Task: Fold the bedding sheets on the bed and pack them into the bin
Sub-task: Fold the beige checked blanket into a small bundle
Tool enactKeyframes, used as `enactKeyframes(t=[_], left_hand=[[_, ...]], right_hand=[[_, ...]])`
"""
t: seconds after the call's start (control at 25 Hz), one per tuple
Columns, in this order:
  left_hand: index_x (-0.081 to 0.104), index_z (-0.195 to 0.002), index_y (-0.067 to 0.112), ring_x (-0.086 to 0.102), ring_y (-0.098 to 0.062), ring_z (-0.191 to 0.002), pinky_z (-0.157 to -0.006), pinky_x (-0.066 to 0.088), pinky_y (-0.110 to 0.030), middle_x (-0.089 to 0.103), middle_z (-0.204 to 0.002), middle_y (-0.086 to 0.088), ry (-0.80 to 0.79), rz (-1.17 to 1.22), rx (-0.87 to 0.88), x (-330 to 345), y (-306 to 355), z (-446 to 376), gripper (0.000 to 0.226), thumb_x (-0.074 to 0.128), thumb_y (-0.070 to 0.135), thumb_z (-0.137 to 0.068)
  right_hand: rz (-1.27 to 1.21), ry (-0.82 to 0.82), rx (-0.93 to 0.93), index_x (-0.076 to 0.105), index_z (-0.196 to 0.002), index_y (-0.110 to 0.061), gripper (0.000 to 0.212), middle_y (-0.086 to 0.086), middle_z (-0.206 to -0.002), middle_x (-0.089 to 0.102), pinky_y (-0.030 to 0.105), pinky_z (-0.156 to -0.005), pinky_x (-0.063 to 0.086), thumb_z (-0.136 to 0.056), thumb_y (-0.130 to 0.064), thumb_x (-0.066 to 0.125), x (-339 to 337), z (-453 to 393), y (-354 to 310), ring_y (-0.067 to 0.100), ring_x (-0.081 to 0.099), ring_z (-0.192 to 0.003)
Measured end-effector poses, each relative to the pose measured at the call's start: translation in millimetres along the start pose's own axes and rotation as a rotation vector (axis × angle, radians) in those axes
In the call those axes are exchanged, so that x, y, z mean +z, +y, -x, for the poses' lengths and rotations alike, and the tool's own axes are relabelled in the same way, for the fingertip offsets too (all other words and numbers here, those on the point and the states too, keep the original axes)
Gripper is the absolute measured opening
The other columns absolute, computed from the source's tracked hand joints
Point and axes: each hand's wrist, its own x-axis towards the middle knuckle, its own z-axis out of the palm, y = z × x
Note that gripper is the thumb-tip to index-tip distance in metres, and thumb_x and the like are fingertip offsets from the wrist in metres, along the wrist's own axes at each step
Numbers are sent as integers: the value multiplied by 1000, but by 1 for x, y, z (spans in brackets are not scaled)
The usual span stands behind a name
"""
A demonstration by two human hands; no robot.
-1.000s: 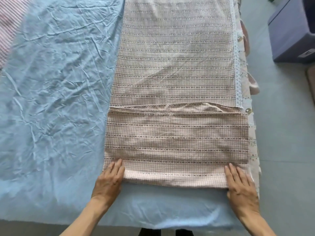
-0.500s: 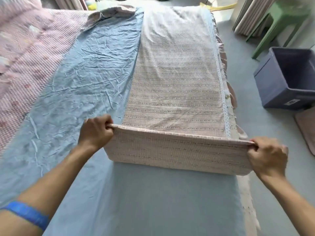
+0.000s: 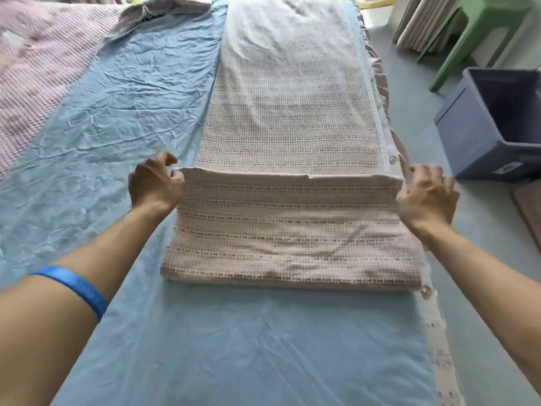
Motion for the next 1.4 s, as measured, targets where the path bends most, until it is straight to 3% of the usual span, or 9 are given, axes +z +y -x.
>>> enactKeyframes(t=[0.12,0.24,0.36,0.48,0.56,0.68,0.84,1.12,1.4], left_hand=[[66,-114,19,58,-33,-110,-91,47,-39,65,-121,-10,-320,-36,231,51,-6,76,28,57,18,-88],[47,-141,22,31,-27,-142,-114,29,-36,35,-155,-7,-763,-94,206,96,-20,145,48,51,21,-93],[14,-156,24,2,-26,-151,-121,13,-43,1,-165,-4,-917,-229,78,99,-18,169,67,41,22,-95],[15,-156,20,10,-24,-150,-120,20,-43,7,-164,-4,-1021,-230,-5,62,7,194,66,41,28,-96],[17,-156,20,17,-21,-149,-118,23,-38,15,-163,-2,-950,-63,-76,35,34,212,67,45,33,-97],[25,-154,24,27,-18,-145,-115,27,-33,28,-159,1,-626,296,-272,3,88,237,65,53,26,-96],[29,-153,28,33,-21,-143,-112,29,-36,33,-156,0,-386,336,-406,-15,166,280,64,56,20,-95],[23,-155,21,31,-23,-143,-112,28,-33,31,-158,-6,-423,308,-629,-17,353,363,66,55,25,-97],[19,-156,22,31,-25,-144,-112,28,-34,29,-158,-7,-261,346,-762,-41,376,338,70,56,28,-96]], right_hand=[[-5,-242,-151,48,-134,-15,47,13,-141,47,51,-100,41,-87,-13,48,46,67,13,40,47,-120],[199,-604,-207,27,-151,-24,55,2,-161,24,44,-117,25,-98,-31,39,83,134,23,27,28,-144],[159,-741,-95,15,-156,-27,57,-1,-166,8,42,-121,13,-102,-38,30,70,157,29,24,13,-150],[215,-867,-140,15,-156,-27,63,-1,-166,6,42,-121,15,-98,-37,38,22,189,37,23,11,-150],[203,-874,-180,12,-156,-27,66,-2,-165,5,43,-122,13,-97,-35,39,-9,190,43,23,9,-151],[34,-780,-280,14,-156,-25,61,0,-165,9,42,-121,11,-99,-30,37,-36,153,42,23,12,-150],[-236,-705,-404,17,-155,-28,58,-3,-165,9,40,-122,7,-101,-29,37,-67,123,73,20,9,-151],[-216,-833,-596,16,-155,-31,56,-6,-165,5,36,-121,10,-102,-39,34,-150,64,247,19,6,-152],[-212,-886,-741,17,-155,-30,60,-4,-165,6,37,-121,13,-101,-38,40,-176,22,236,19,7,-152]])
